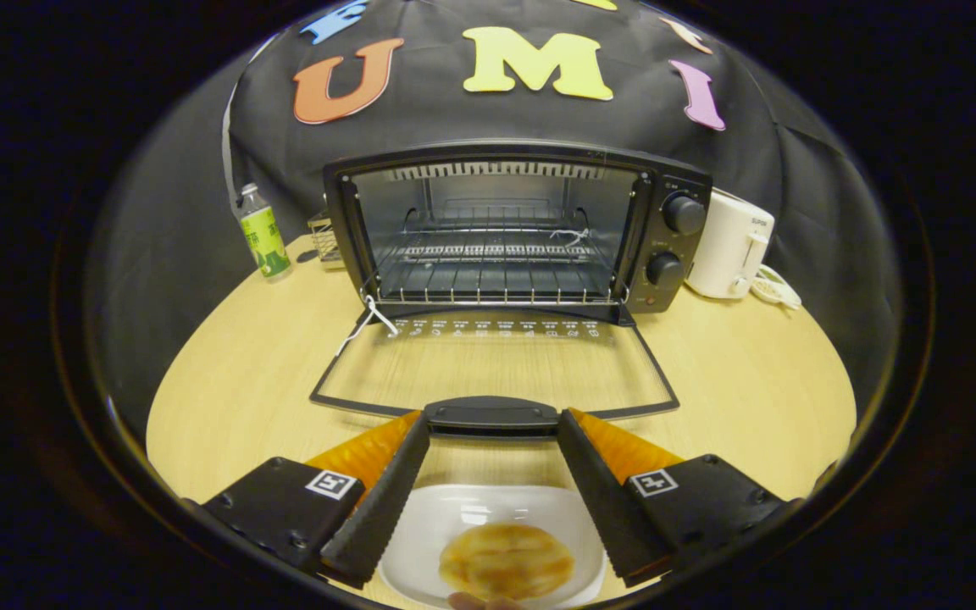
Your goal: Open the toaster oven, put the food inside, and close the toaster oven door.
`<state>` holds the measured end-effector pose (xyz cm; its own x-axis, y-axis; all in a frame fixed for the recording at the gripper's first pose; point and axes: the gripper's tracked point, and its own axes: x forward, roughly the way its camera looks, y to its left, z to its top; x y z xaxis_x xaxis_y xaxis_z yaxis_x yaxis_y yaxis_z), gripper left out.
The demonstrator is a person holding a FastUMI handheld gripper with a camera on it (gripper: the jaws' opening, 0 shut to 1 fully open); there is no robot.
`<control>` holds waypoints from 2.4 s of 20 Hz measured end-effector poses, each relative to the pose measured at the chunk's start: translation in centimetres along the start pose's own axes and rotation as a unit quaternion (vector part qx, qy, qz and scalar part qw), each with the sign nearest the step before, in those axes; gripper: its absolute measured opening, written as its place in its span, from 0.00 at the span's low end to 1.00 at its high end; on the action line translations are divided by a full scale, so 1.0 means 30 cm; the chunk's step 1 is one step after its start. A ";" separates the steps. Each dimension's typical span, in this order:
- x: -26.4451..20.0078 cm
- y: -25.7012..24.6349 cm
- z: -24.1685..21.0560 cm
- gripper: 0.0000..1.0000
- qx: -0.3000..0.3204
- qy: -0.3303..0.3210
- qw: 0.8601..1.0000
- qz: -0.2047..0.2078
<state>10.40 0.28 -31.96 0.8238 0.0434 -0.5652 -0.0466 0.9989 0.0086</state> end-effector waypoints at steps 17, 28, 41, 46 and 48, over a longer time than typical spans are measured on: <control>-0.336 -0.075 -0.168 1.00 0.050 -0.111 0.992 -0.017; -0.292 -0.019 -0.287 1.00 0.013 -0.132 0.991 -0.032; -0.200 -0.032 -0.326 1.00 0.054 -0.030 0.997 -0.041; -0.192 -0.021 -0.317 0.93 0.051 -0.033 0.998 -0.023; -0.213 -0.032 -0.312 0.90 0.058 -0.035 0.997 -0.020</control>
<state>-0.10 -1.15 -36.08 0.8615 0.0004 -0.5078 0.0496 0.9951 0.0850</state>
